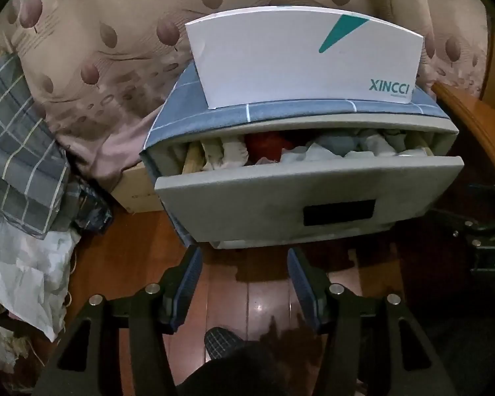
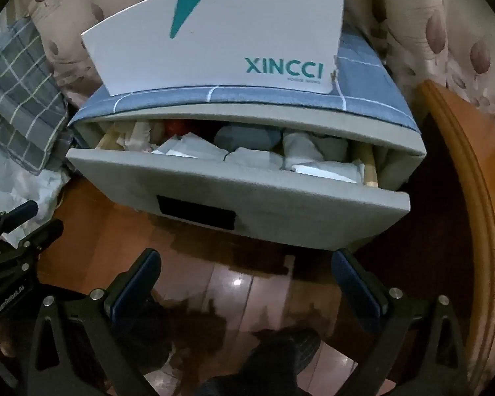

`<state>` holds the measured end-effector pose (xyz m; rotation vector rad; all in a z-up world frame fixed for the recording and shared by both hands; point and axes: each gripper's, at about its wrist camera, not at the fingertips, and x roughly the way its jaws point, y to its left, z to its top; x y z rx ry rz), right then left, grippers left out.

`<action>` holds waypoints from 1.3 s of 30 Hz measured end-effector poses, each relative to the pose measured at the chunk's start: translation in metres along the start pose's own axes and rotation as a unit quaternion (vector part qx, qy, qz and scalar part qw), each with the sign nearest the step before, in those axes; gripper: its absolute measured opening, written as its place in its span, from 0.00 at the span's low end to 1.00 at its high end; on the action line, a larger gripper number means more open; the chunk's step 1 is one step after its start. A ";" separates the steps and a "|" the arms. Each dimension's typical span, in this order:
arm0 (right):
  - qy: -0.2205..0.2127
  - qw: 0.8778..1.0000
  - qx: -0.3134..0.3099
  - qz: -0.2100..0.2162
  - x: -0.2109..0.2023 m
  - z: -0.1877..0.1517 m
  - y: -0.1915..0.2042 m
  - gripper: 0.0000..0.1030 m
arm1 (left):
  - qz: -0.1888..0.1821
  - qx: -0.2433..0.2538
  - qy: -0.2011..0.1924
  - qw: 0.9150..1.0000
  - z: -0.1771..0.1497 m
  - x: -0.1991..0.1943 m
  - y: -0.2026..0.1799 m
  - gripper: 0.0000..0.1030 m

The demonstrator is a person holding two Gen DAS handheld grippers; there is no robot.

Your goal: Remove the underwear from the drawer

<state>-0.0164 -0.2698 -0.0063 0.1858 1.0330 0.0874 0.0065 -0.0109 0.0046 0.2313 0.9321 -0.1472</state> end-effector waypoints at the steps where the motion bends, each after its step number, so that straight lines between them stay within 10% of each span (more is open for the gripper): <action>1: 0.003 1.000 0.002 0.001 0.002 0.000 0.010 0.98 | 0.001 0.001 -0.001 1.000 -0.001 -0.001 -0.002 0.53; 39: 0.017 1.000 -0.013 -0.013 0.008 -0.005 0.056 0.98 | 0.005 -0.024 0.021 0.999 -0.009 0.010 0.006 0.53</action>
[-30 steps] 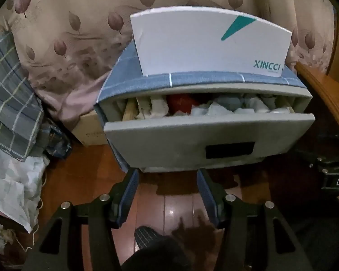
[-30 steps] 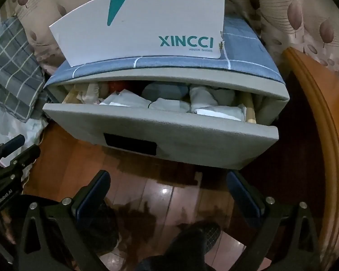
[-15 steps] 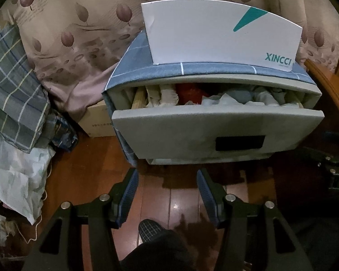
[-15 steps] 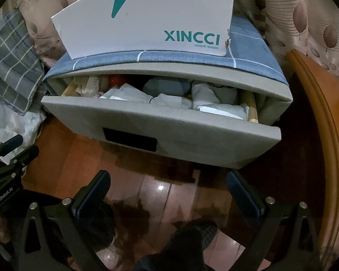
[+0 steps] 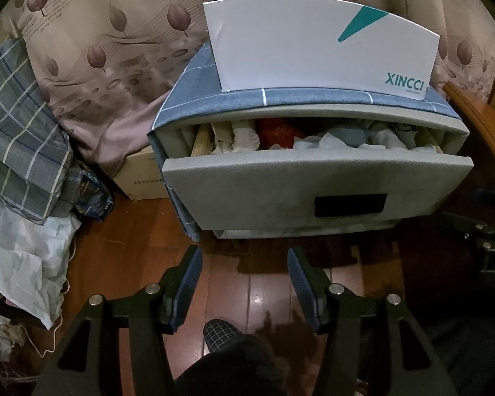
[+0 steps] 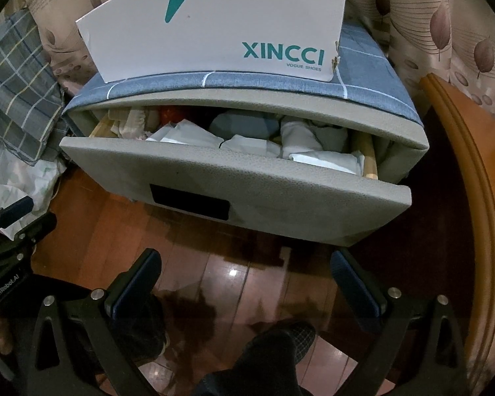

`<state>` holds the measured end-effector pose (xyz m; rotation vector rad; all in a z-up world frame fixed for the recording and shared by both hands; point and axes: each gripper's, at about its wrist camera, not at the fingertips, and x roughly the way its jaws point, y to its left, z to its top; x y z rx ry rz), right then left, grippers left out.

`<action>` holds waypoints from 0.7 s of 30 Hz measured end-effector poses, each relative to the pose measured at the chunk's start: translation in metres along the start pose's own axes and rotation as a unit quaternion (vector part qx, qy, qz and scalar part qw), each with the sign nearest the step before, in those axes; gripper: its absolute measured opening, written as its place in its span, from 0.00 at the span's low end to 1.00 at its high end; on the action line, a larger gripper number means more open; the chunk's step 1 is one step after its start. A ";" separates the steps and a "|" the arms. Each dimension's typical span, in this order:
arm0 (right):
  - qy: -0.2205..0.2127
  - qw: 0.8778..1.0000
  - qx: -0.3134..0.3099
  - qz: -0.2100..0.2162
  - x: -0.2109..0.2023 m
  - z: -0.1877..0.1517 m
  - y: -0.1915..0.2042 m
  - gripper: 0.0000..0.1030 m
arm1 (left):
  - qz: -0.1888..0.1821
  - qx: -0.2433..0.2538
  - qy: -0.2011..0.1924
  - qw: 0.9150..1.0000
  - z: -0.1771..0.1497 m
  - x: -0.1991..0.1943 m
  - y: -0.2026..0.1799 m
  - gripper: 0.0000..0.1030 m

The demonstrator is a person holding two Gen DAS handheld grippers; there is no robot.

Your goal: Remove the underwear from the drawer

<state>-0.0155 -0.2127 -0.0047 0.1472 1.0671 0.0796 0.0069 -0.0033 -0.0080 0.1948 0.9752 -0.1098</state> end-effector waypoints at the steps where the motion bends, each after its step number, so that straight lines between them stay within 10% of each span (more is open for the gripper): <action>1: 0.000 1.000 0.000 0.000 0.000 0.000 0.000 0.98 | -0.001 0.000 0.000 1.000 0.000 0.000 0.000 0.53; 21: 0.001 1.000 0.001 0.002 0.000 -0.001 -0.001 0.98 | 0.001 0.002 0.001 1.000 0.001 0.002 -0.004 0.53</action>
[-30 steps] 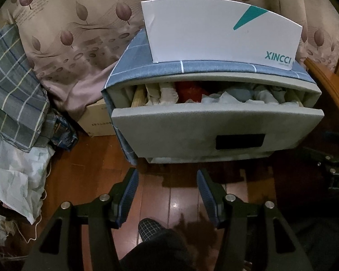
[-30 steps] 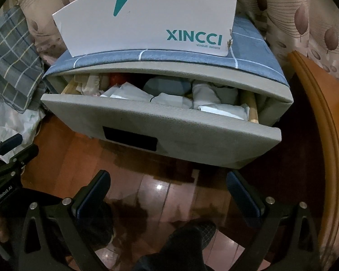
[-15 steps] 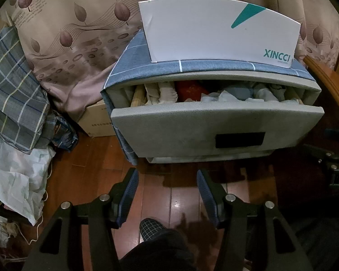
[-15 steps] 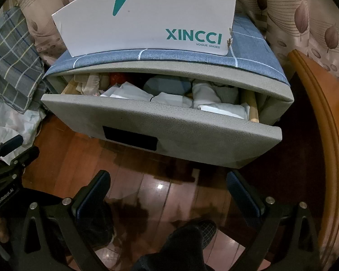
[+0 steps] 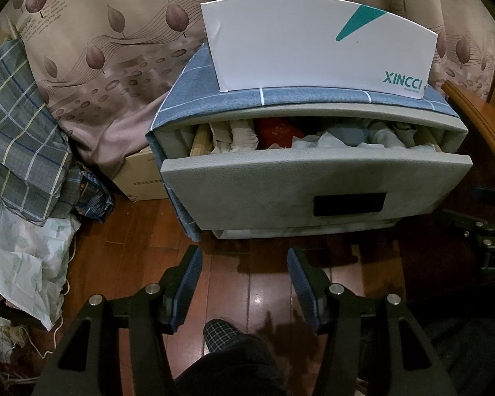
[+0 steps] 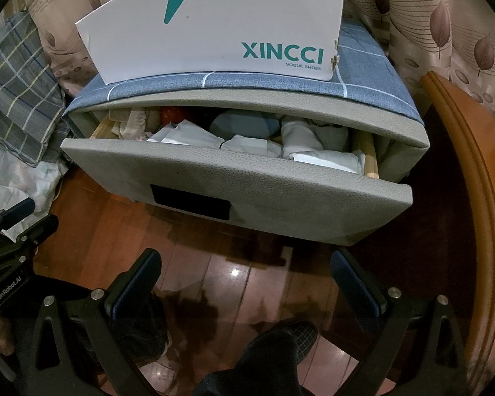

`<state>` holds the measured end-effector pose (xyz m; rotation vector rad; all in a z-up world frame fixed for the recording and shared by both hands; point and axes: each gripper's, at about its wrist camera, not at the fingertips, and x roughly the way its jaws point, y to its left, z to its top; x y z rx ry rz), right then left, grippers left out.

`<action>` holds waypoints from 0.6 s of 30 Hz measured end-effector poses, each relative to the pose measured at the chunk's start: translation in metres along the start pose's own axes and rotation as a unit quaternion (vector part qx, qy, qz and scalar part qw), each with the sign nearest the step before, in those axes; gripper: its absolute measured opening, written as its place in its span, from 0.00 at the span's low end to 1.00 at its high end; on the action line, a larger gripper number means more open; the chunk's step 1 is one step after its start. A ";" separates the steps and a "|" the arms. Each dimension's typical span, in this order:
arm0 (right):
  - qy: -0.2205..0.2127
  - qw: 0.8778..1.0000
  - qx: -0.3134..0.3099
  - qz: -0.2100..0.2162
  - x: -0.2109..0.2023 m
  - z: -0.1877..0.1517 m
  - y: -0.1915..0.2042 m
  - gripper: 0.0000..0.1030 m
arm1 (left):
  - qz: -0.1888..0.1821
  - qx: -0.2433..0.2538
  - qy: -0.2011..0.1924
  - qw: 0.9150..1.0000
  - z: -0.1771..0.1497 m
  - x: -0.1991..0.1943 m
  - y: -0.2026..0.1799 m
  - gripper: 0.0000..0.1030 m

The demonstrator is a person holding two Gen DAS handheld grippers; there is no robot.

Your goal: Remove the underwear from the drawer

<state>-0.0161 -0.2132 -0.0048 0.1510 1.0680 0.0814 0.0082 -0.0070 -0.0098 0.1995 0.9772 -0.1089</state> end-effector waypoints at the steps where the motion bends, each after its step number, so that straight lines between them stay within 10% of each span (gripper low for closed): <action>1: 0.000 1.000 0.000 0.000 0.000 0.000 0.000 0.98 | -0.001 0.000 0.000 1.000 0.000 0.000 0.000 0.53; 18: -0.003 1.000 0.016 0.010 -0.002 0.000 -0.005 0.98 | 0.002 0.058 -0.019 0.998 0.004 -0.008 -0.007 0.53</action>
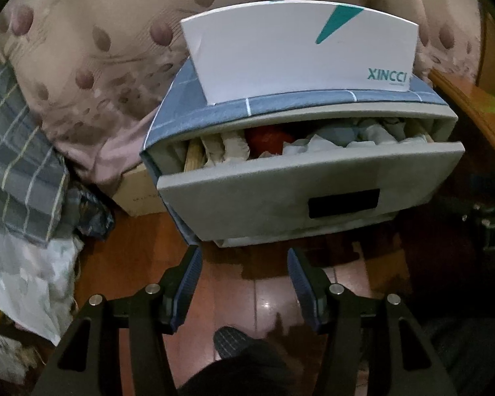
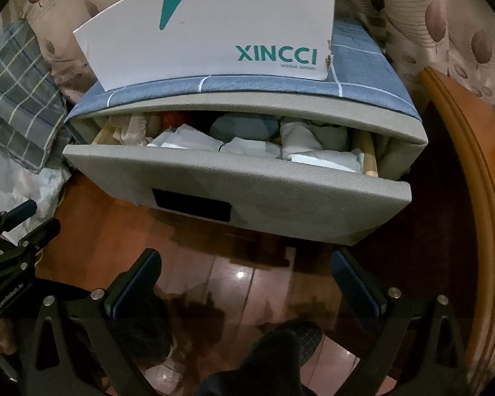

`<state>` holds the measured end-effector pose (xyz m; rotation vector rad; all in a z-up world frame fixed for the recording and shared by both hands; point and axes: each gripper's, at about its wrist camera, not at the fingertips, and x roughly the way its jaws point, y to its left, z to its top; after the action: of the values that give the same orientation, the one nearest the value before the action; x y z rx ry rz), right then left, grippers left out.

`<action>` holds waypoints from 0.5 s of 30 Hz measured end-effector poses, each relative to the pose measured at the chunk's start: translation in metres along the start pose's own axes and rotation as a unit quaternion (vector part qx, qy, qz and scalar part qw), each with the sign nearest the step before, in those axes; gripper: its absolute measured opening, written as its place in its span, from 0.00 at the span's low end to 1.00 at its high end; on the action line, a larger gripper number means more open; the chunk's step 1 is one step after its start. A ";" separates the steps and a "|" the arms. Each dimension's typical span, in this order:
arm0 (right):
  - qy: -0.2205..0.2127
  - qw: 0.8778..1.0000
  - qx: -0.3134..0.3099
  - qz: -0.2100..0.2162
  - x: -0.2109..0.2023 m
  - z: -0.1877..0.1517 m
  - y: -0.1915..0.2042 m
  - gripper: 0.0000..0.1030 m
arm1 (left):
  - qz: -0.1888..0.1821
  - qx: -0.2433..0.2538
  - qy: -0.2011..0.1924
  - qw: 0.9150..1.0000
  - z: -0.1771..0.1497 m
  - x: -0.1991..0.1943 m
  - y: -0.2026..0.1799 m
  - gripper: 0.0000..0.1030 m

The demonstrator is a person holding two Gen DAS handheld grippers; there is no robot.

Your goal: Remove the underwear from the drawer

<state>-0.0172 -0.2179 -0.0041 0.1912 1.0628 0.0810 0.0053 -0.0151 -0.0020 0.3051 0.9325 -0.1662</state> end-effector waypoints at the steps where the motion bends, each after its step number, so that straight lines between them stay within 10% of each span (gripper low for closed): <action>1: 0.000 1.000 0.003 0.001 0.000 0.000 -0.001 0.98 | 0.004 0.013 -0.005 1.000 0.000 -0.001 -0.002 0.53; 7: 0.002 1.000 0.018 0.003 0.000 0.000 -0.014 0.98 | 0.041 0.127 -0.042 0.990 0.001 -0.005 -0.017 0.53; 15: 0.007 0.997 0.069 0.020 0.002 -0.002 -0.039 0.98 | 0.088 0.279 -0.081 0.953 0.004 0.017 -0.039 0.54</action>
<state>-0.0188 -0.2558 -0.0140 0.3380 1.0802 0.0454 0.0078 -0.0530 -0.0201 0.8840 0.6768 -0.2855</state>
